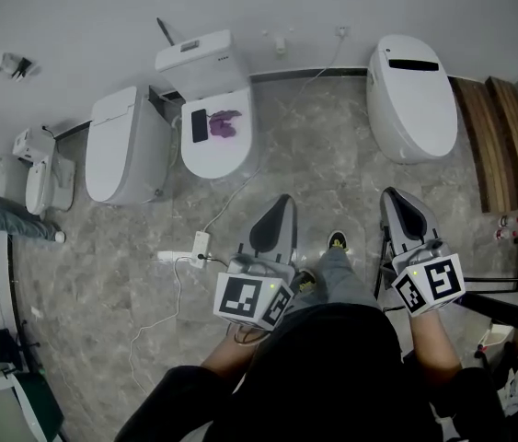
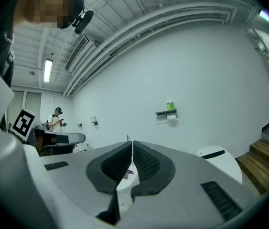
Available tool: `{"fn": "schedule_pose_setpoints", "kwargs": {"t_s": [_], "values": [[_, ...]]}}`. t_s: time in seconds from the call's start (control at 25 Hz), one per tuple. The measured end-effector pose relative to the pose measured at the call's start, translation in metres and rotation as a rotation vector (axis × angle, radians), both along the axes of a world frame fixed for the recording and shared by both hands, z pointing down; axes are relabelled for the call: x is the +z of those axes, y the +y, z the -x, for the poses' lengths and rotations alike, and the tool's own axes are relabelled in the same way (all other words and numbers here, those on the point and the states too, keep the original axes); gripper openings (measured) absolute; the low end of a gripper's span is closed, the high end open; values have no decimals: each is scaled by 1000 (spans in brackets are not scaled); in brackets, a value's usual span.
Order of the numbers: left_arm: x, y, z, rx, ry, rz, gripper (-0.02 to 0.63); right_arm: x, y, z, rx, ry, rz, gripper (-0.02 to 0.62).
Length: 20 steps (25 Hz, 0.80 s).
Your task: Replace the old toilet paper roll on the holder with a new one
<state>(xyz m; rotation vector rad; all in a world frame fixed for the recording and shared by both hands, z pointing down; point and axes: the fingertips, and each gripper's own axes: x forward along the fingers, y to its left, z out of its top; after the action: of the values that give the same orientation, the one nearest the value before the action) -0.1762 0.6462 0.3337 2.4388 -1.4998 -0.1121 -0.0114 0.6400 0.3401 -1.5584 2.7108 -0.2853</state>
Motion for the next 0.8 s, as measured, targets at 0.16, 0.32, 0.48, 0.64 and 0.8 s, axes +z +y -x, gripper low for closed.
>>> {"fn": "schedule_pose_setpoints", "kwargs": {"t_s": [0.16,0.32,0.48,0.64,0.8], "values": [[-6,-33,-12,-17,-5,-7,23,2,-40,-10,-19,-19,-9,21],[-12,-69,-23,-43,-44,-22,23,-3,-84,-22,-42,-53,-25,21],[-13,-106,-35,-64,-72,-22,23,-7,-127,-33,-59,-78,-46,21],[-10,-132,-55,-55,-107,-8,23,-1,-157,-47,-70,-87,-50,21],[-6,-148,-72,-43,-132,3,23,9,-177,-64,-48,-106,-35,21]]}}
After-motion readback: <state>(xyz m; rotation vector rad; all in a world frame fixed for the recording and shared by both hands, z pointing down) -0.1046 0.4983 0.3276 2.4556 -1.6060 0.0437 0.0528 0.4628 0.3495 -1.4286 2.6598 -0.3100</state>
